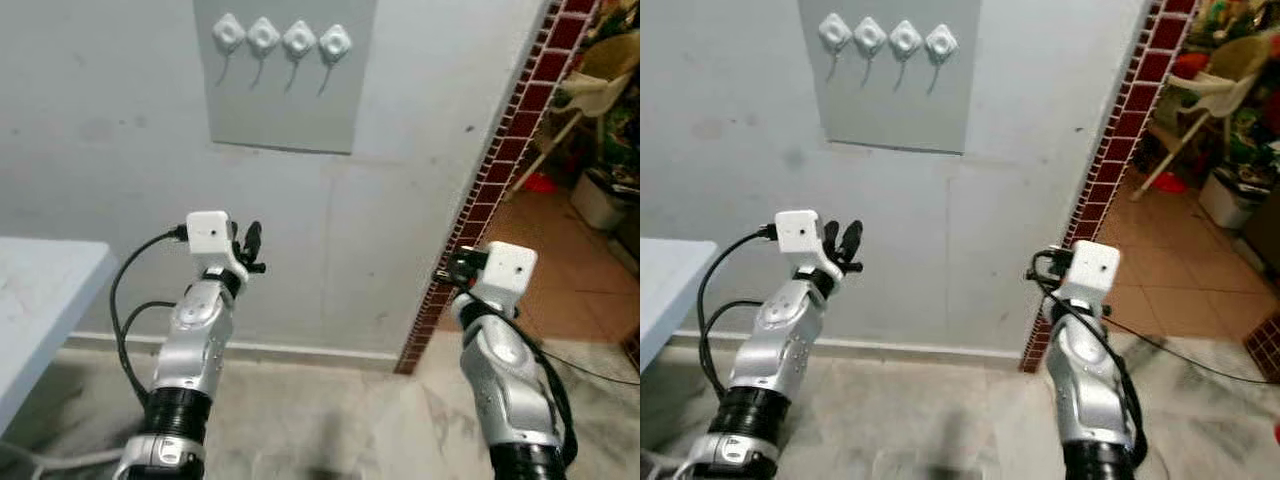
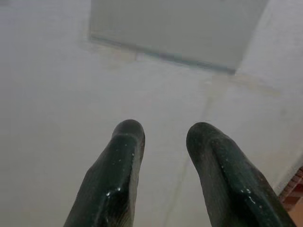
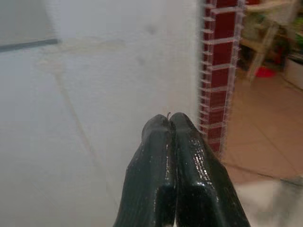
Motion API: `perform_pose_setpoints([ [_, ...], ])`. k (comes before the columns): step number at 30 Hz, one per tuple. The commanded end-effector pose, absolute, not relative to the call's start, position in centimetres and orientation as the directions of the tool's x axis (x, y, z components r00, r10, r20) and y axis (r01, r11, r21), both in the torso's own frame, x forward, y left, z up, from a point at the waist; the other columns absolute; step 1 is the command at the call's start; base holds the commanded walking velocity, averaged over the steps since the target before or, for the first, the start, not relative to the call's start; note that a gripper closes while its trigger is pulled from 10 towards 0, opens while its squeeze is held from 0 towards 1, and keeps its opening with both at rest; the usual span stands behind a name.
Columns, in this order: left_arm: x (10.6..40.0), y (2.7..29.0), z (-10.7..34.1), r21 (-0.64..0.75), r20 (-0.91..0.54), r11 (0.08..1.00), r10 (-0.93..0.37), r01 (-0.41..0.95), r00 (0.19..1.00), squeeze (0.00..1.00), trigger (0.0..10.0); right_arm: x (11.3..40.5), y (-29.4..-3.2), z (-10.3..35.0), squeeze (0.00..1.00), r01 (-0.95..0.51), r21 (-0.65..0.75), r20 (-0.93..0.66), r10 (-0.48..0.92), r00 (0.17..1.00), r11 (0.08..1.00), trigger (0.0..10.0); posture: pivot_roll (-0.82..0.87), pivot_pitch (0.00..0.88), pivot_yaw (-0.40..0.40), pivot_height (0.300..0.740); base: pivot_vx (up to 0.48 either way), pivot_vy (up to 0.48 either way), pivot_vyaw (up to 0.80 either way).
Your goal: Hang keys on a hook
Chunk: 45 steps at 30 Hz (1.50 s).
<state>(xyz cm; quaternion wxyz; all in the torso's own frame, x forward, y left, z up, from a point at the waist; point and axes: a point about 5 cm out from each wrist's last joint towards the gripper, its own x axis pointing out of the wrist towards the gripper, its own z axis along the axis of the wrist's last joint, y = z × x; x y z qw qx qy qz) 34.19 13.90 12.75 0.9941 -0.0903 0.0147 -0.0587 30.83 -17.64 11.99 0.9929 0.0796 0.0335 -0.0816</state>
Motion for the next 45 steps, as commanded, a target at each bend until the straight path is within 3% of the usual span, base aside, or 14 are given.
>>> perform_pose_setpoints([
  [1,34.3,13.5,13.0,-0.189,-0.021,0.974,-0.129,0.123,0.991,0.0,10.0,30.9,-17.8,12.6,0.0,0.151,0.129,-0.041,-0.147,0.988,0.98,10.0,0.09,0.0,-0.058,0.74,0.0,0.0,0.0],
  [8,34.3,13.4,13.0,-0.215,-0.021,0.969,-0.129,0.121,0.991,0.0,10.0,30.5,-17.2,13.0,0.0,0.092,0.119,-0.009,-0.092,0.996,0.989,10.0,0.08,0.0,-0.058,0.74,0.077,0.0,0.0],
  [40,34.3,13.5,13.1,-0.262,-0.035,0.961,-0.096,0.084,0.995,0.0,10.0,30.7,-17.2,13.6,0.0,0.07,0.13,-0.013,-0.068,0.998,0.989,10.0,0.08,0.0,-0.069,0.74,0.357,0.0,0.0],
  [45,34.3,13.5,13.1,-0.275,-0.036,0.958,-0.089,0.076,0.995,0.0,10.0,30.8,-17.2,13.7,0.0,0.064,0.124,-0.013,-0.063,0.998,0.99,10.0,0.08,0.0,-0.073,0.74,0.279,0.343,0.0],
])
